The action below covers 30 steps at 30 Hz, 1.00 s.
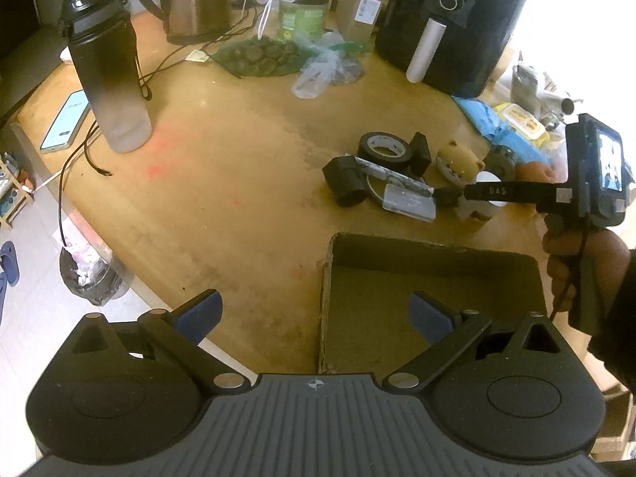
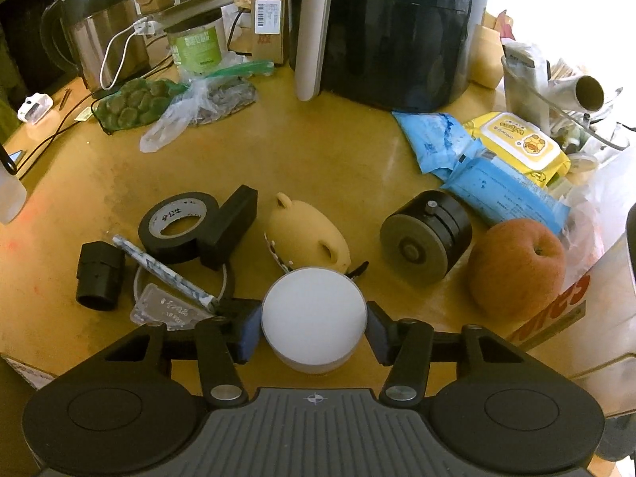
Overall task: Organize rigid objects
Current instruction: 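Close the right gripper around the white round jar, then grasp the black rectangular block with the left gripper while the right holds the jar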
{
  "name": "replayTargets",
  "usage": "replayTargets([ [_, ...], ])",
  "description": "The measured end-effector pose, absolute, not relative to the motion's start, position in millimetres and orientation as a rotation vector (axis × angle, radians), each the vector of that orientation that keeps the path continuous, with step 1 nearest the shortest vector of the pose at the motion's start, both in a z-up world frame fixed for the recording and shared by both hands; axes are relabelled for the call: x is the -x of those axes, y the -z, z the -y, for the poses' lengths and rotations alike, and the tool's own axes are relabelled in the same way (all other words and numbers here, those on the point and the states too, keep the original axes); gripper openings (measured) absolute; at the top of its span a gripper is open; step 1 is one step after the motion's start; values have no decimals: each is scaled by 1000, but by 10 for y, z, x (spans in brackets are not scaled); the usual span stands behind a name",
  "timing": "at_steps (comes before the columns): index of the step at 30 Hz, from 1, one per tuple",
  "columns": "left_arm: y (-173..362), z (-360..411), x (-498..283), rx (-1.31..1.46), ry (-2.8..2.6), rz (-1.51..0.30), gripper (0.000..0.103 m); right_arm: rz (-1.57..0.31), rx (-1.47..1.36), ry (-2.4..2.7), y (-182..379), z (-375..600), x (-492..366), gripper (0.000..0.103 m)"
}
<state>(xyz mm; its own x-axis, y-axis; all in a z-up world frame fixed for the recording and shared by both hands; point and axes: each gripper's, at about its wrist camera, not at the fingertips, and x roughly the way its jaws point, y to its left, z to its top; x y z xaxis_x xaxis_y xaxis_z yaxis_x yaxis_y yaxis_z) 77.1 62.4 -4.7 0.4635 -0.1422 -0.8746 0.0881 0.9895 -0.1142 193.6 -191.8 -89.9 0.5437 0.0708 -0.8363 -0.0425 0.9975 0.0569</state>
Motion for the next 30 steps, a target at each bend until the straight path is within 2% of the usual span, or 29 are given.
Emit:
replayTargets([
  [30, 58, -509, -1155, 37, 190, -1032, 100, -897, -78, -85, 320, 2231, -1487, 56],
])
